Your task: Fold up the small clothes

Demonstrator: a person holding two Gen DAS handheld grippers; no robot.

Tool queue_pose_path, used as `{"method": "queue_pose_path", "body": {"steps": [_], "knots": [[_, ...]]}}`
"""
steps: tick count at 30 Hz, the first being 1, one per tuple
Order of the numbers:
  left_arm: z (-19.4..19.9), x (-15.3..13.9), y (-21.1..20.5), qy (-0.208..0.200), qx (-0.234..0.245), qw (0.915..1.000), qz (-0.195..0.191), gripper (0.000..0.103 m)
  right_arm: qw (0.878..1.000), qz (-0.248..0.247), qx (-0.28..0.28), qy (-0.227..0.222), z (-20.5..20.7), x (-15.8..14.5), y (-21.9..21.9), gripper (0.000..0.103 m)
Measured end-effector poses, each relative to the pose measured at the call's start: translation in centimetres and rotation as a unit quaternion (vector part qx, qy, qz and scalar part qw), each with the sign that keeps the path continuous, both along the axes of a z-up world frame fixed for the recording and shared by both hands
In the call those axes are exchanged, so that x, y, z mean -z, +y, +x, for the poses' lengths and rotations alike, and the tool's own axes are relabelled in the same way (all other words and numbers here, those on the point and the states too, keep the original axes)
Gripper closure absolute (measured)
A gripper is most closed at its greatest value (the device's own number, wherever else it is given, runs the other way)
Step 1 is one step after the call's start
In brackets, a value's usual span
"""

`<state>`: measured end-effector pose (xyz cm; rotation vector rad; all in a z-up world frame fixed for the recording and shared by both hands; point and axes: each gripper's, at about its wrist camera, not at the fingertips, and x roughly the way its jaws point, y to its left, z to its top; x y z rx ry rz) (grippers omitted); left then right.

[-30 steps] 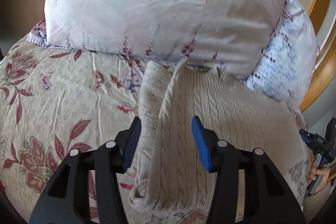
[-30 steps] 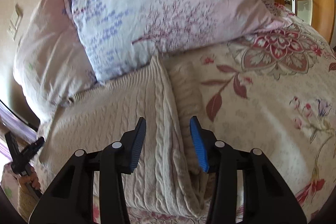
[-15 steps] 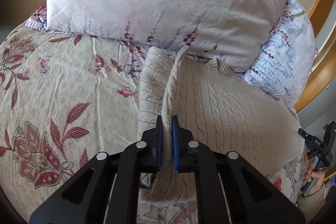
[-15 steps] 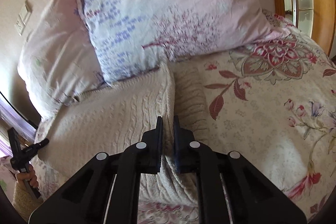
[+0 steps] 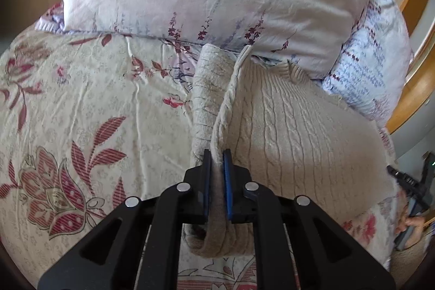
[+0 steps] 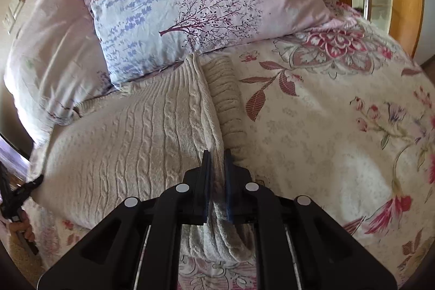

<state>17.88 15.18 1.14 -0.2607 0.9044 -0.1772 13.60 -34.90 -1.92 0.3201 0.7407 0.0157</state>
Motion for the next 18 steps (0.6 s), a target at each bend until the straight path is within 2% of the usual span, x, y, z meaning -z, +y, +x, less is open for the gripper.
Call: {"method": "queue_pose_path", "body": {"steps": [3,5,7,8,9,11,12,15,18], "knots": [[-0.2,-0.3,-0.8,-0.008,0.005,0.9996,0.025,0.09,1.0,-0.021,0.003,0.003,0.3,-0.3,0.5,0.093],[-0.6,-0.9,-0.6,-0.019,0.004,0.9996,0.019,0.08,1.0,-0.024,0.002,-0.001,0.0,-0.8,0.7,0.087],[-1.6,-2.2,-0.4,-0.049,-0.007,0.9985,0.023,0.069,0.999,-0.032,0.004,-0.022,-0.8,-1.5,1.0,0.08],[-2.0,-2.7,-0.5,-0.063,-0.009,0.9977,0.026,0.064,0.998,-0.039,-0.003,-0.042,-1.3,-2.1,1.4,0.073],[-2.6,-3.5,-0.7,-0.083,-0.006,0.9962,0.027,0.062,0.997,-0.043,-0.013,-0.057,-1.7,-2.6,1.8,0.07],[-3.1,-4.3,-1.5,-0.098,0.011,0.9948,0.025,0.053,0.996,-0.049,-0.041,-0.07,-2.0,-3.0,3.0,0.065],[-3.1,-4.5,-2.1,-0.1,0.022,0.9944,0.027,0.05,0.995,-0.051,-0.055,-0.066,-2.0,-2.9,3.5,0.065],[-2.7,-4.1,-4.1,-0.092,0.048,0.9934,0.05,0.049,0.994,-0.062,-0.079,-0.046,-1.3,-2.1,4.8,0.065],[-1.8,-2.9,-5.0,-0.063,0.053,0.9945,0.064,0.049,0.994,-0.067,-0.083,-0.016,-0.3,-0.9,5.2,0.065]]}}
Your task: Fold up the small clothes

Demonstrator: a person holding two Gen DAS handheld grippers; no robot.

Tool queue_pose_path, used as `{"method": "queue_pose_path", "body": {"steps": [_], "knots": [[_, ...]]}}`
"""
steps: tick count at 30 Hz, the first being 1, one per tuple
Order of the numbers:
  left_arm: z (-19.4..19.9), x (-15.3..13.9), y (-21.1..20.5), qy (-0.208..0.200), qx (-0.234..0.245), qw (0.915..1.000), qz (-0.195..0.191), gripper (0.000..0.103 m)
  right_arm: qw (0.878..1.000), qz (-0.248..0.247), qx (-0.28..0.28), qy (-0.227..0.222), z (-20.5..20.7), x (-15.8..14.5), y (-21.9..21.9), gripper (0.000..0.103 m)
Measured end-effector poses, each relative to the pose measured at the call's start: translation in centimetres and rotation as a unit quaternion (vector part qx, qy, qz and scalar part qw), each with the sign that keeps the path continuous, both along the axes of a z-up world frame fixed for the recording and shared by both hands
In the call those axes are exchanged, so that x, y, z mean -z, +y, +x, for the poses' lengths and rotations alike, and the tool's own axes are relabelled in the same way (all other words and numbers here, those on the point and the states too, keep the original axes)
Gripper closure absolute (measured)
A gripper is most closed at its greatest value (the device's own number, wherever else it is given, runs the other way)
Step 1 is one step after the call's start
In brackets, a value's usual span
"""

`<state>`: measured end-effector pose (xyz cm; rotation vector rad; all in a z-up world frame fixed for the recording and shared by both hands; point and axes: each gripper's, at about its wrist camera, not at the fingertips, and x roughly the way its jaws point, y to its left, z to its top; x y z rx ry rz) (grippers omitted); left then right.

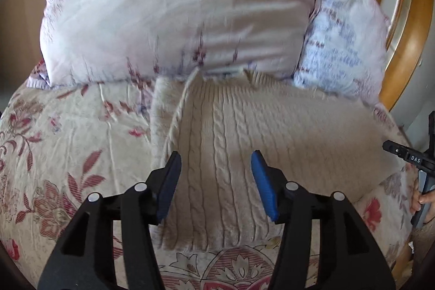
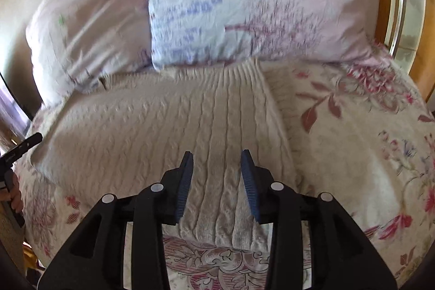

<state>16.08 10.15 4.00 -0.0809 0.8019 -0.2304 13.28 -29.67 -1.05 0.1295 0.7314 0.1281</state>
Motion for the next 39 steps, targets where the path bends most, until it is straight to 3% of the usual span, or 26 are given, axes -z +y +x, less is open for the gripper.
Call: {"method": "queue_pose_path", "body": {"steps": [4,8,12,16,24,34,39], "knots": [[0.8,1.7,0.3,0.033,-0.008,0.9994,-0.002,0.049,1.0,-0.003,0.002,0.017,0.4,0.8,-0.2,0.064],[0.7,1.6,0.3,0.031,-0.003,0.9995,0.0,0.046,1.0,0.009,-0.006,0.022,0.5,0.6,-0.3,0.056],[1.2,-0.2,3.4,0.022,-0.029,0.9971,-0.067,0.044,1.0,0.019,-0.006,0.016,0.2,-0.1,-0.2,0.056],[3.4,0.0,5.7,0.054,-0.048,0.994,-0.082,0.047,1.0,0.011,-0.027,-0.009,0.5,-1.6,1.6,0.05],[6.6,2.5,6.6,0.11,-0.048,0.9839,-0.133,0.052,0.997,-0.015,-0.077,-0.004,2.3,-1.3,7.0,0.043],[7.4,2.8,6.3,0.1,-0.046,0.9807,-0.161,0.057,0.995,-0.057,-0.084,0.007,3.7,-0.2,9.2,0.04],[7.7,2.9,6.1,0.099,-0.049,0.9796,-0.168,0.062,0.995,-0.055,-0.084,0.005,3.7,0.0,9.2,0.039]]}}
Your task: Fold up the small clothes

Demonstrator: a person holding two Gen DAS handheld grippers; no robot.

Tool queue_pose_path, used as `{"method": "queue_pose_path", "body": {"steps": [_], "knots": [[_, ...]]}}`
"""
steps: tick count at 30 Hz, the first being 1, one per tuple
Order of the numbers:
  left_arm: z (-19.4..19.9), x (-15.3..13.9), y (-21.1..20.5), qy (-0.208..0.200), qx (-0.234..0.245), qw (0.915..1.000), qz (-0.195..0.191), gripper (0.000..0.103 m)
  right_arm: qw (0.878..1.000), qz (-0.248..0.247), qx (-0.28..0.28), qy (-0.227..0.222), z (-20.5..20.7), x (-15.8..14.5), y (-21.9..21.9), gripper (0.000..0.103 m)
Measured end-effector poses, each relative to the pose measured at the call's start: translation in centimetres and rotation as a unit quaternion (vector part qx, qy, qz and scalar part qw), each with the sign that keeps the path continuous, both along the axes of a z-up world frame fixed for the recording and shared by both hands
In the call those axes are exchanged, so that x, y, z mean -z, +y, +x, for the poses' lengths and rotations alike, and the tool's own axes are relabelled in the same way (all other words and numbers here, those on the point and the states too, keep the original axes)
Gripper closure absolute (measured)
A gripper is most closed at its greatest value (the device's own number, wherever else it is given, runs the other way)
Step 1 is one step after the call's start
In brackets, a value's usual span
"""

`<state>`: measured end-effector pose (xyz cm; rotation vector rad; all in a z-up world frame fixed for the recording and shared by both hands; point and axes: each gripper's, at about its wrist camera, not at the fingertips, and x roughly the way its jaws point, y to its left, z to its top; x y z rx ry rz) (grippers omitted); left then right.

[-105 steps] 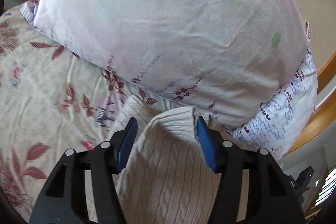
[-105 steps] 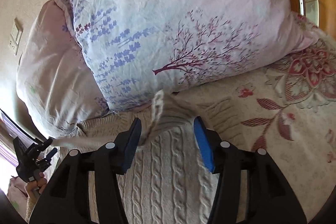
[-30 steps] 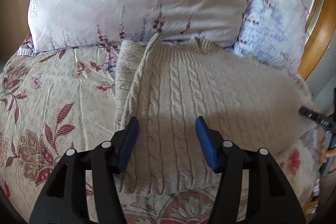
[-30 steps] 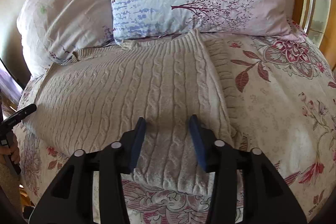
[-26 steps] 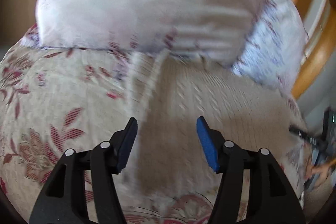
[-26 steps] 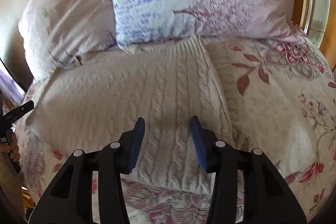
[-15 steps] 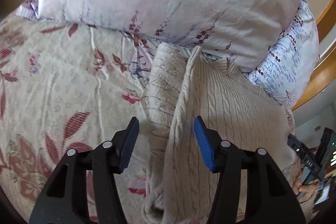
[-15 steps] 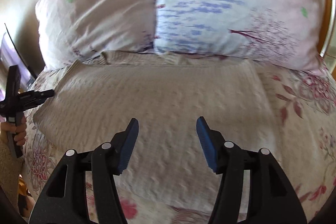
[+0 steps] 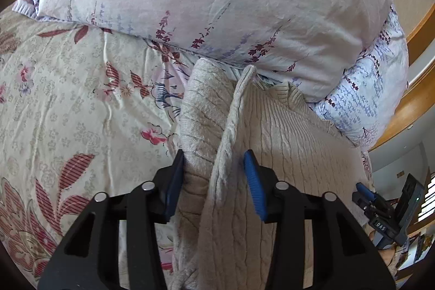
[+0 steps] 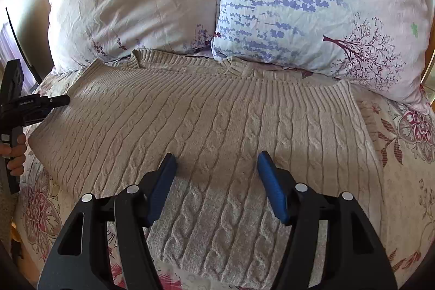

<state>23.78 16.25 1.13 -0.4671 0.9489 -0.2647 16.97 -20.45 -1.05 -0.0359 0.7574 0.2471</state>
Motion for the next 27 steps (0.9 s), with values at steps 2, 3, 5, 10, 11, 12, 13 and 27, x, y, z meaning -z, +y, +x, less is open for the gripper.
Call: {"method": "queue_pose_path", "body": {"steps": [2,3,5,10,11,12,13,27], "knots": [[0.2,0.1,-0.1,0.003,0.0,1.0,-0.006,0.066,1.0,0.003,0.0,0.0,0.0,0.0,-0.1,0.038],[0.1,0.1,-0.2,0.004,0.001,1.0,-0.008,0.067,1.0,0.003,0.0,0.0,0.0,0.0,-0.1,0.038],[0.3,0.2,-0.6,0.006,0.008,0.9999,-0.007,0.071,1.0,0.004,-0.001,0.0,0.0,0.0,-0.1,0.038],[0.5,0.1,-0.5,0.011,0.002,0.9991,-0.041,0.082,1.0,0.008,-0.002,0.001,-0.2,-0.1,-0.2,0.038],[0.4,0.0,-0.4,0.008,0.002,0.9988,-0.048,0.082,1.0,0.012,-0.002,0.002,-0.3,-0.1,-0.3,0.038],[0.3,-0.3,-0.4,0.004,0.002,0.9981,-0.061,0.083,1.0,0.016,-0.002,0.002,-0.4,-0.2,-0.4,0.038],[0.1,-0.6,-0.4,0.001,0.003,0.9974,-0.072,0.083,1.0,0.021,-0.002,0.003,-0.4,-0.3,-0.6,0.038],[-1.9,-6.9,-6.5,-0.051,0.033,0.9844,-0.165,0.085,0.999,0.052,0.002,-0.002,-1.5,-0.9,-2.5,0.038]]}}
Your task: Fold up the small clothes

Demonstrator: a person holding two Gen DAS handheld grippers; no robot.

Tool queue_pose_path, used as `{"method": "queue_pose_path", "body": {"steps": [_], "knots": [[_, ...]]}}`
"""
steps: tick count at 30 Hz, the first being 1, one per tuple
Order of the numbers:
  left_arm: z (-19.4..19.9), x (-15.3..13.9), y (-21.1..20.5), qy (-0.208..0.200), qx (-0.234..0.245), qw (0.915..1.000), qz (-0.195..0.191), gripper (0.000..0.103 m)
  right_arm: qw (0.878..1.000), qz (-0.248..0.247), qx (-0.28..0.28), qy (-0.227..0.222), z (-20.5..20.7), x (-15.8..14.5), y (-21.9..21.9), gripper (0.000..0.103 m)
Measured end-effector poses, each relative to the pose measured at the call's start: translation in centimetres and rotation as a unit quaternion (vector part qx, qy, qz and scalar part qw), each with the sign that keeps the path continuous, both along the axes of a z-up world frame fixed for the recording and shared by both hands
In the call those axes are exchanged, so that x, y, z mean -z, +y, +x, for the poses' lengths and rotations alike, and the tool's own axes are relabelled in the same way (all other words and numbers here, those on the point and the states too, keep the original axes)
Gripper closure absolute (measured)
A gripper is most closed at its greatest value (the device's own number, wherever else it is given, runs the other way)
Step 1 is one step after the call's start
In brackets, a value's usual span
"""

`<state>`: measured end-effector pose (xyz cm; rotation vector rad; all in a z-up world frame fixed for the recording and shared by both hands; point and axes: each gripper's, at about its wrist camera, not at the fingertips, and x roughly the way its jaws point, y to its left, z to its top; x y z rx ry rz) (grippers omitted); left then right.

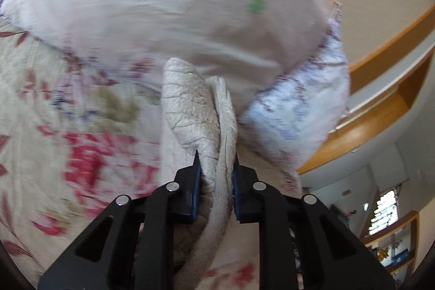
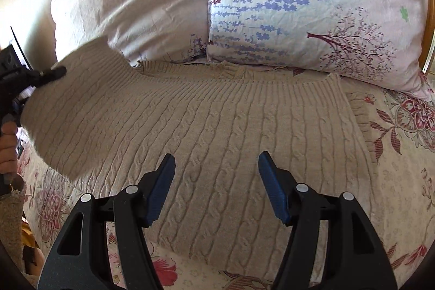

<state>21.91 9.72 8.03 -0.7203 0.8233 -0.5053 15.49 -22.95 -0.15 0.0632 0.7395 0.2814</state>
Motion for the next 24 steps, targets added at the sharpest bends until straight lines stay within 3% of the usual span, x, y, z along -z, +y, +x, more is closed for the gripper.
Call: {"method": "queue_pose_path", "body": {"steps": [6,7,8,9,11,13,16,18,20,22,24], "knots": [[-0.1,-1.7,-6.7,-0.024,0.057,0.9981,-0.005,0.086,1.0,0.009,0.014,-0.002,-0.6,-0.1,-2.0,0.038],[0.1,-1.5,-8.0,-0.02,0.066,0.9975,-0.011,0.088,1.0,0.012,0.017,-0.003,-0.7,-0.1,-2.5,0.038],[0.4,-1.2,-8.9,-0.018,0.074,0.997,-0.017,0.097,1.0,0.014,0.019,-0.005,-0.9,0.0,-2.9,0.038],[0.7,-1.0,-9.8,-0.016,0.083,0.9962,-0.021,0.097,1.0,0.017,0.022,-0.006,-1.0,0.0,-3.4,0.038],[1.2,-0.2,-12.0,-0.018,0.094,0.9954,-0.007,0.103,0.999,0.023,0.028,-0.006,-1.3,0.0,-4.3,0.038],[1.6,1.0,-13.8,-0.009,0.107,0.9941,0.012,0.103,0.999,0.031,0.034,-0.004,-1.4,0.1,-5.0,0.038],[1.4,2.6,-14.6,0.011,0.128,0.9917,0.002,0.102,0.996,0.088,0.025,0.008,-1.6,0.0,-6.5,0.038],[1.1,2.3,-14.2,0.002,0.128,0.9918,0.001,0.1,0.986,0.161,-0.002,0.029,-1.4,-0.2,-7.3,0.038],[0.3,1.5,-12.6,-0.019,0.113,0.9931,0.02,0.073,0.973,0.225,-0.029,0.048,-1.1,-0.1,-7.4,0.038],[-0.4,0.5,-10.8,-0.043,0.076,0.9938,0.069,0.058,0.96,0.265,-0.052,0.068,-0.4,-0.1,-6.8,0.038],[-0.6,0.0,-9.2,-0.054,0.041,0.9908,0.117,0.053,0.948,0.295,-0.075,0.095,1.0,0.0,-5.2,0.038]]}}
